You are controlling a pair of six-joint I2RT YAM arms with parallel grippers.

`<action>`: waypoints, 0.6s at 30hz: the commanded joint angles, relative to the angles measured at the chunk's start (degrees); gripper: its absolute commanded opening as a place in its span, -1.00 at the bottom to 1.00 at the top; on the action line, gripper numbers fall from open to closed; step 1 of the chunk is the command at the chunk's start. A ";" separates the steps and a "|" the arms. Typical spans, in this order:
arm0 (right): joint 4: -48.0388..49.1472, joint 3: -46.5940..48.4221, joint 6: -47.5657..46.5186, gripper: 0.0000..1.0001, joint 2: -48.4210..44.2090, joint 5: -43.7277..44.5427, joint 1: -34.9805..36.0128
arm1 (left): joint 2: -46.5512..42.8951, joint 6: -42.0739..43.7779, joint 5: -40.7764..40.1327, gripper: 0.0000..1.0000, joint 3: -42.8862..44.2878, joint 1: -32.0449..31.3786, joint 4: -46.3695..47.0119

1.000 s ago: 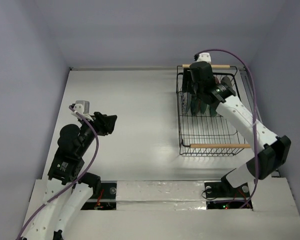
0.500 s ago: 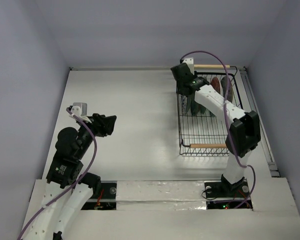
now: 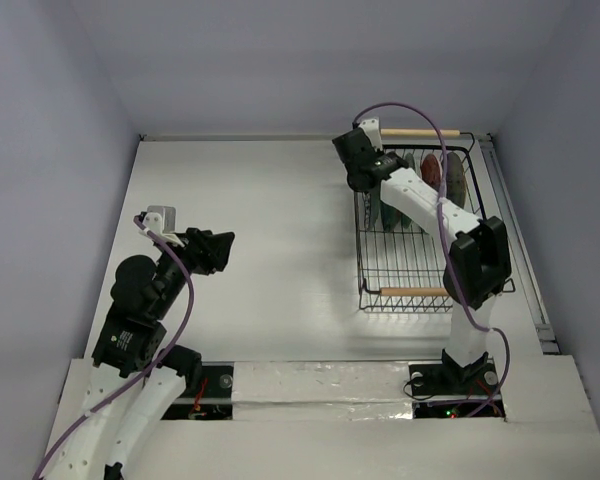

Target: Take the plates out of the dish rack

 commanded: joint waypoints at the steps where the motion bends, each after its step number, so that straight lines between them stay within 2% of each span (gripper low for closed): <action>1: 0.42 6.19 -3.70 -1.00 -5.55 8.06 0.71 | -0.47 -0.23 -0.16 0.07 -0.45 -0.49 1.90; 18: -0.81 16.13 -9.24 -1.00 -14.61 13.69 4.65 | -0.47 -0.49 -0.33 0.07 -0.71 -0.49 1.90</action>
